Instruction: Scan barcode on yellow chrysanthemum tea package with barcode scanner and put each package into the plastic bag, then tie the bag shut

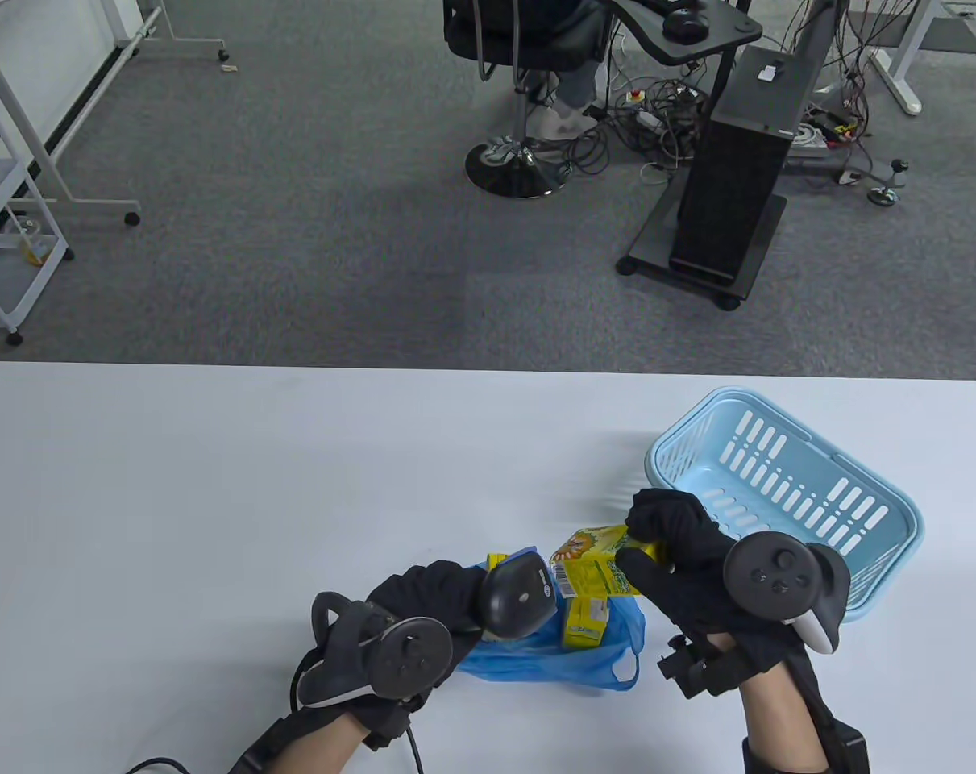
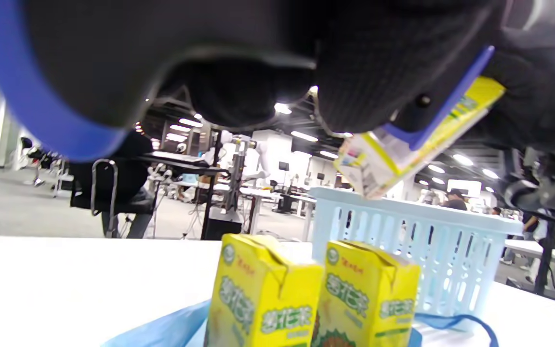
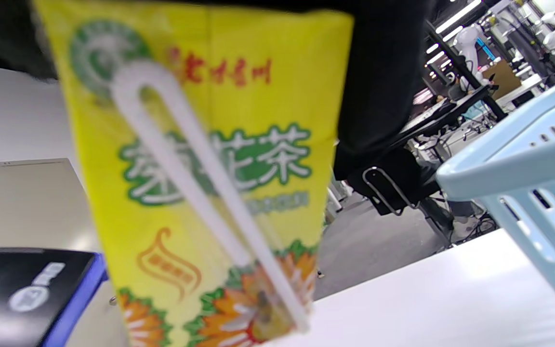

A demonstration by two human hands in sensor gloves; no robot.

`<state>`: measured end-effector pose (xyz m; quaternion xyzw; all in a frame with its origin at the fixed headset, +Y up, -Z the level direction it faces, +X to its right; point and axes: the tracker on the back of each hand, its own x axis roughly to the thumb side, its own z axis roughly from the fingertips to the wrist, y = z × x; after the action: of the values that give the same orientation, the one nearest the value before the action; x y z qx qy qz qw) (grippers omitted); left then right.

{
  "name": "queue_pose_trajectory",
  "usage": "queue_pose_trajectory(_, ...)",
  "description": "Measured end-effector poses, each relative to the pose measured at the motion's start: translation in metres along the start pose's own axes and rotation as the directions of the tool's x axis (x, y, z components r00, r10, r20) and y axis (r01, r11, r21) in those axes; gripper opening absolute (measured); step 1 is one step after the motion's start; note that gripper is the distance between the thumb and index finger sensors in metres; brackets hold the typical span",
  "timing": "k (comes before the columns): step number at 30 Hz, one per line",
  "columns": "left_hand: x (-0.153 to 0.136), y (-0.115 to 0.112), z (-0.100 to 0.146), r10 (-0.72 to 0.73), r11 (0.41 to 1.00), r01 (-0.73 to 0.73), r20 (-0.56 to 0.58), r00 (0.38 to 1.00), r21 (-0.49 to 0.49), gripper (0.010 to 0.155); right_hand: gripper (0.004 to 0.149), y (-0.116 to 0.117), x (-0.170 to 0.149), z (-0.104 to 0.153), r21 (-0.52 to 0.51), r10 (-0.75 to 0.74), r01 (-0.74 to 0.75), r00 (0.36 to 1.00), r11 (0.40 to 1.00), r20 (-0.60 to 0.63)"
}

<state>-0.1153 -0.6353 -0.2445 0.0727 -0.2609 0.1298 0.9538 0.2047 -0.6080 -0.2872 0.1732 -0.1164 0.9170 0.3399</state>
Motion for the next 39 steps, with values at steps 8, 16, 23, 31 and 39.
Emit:
queue_pose_trajectory(8,-0.030,0.002,0.001,0.102,0.994,-0.105,-0.115,0.988,-0.014,0.058,0.071,0.008,0.020,-0.004,0.002,0.042,-0.043,0.996,0.999,0.077)
queue_pose_trajectory(16,-0.047,0.013,0.005,0.129,0.991,-0.131,-0.169,0.977,0.000,0.059,0.080,0.034,0.049,-0.038,0.197,0.225,-0.259,0.958,0.946,0.180)
queue_pose_trajectory(23,-0.058,0.012,0.006,0.137,0.990,-0.142,-0.210,0.968,-0.008,0.059,0.089,0.063,0.059,-0.056,0.358,0.301,-0.373,0.922,0.856,0.242)
queue_pose_trajectory(31,-0.068,0.008,0.006,0.124,0.991,-0.134,-0.243,0.962,-0.025,0.060,0.092,0.092,0.061,-0.061,0.458,0.331,-0.433,0.898,0.776,0.289)
queue_pose_trajectory(39,-0.070,0.009,0.006,0.105,0.993,-0.117,-0.246,0.964,-0.036,0.060,0.095,0.129,0.046,-0.060,0.530,0.392,-0.509,0.861,0.678,0.325)
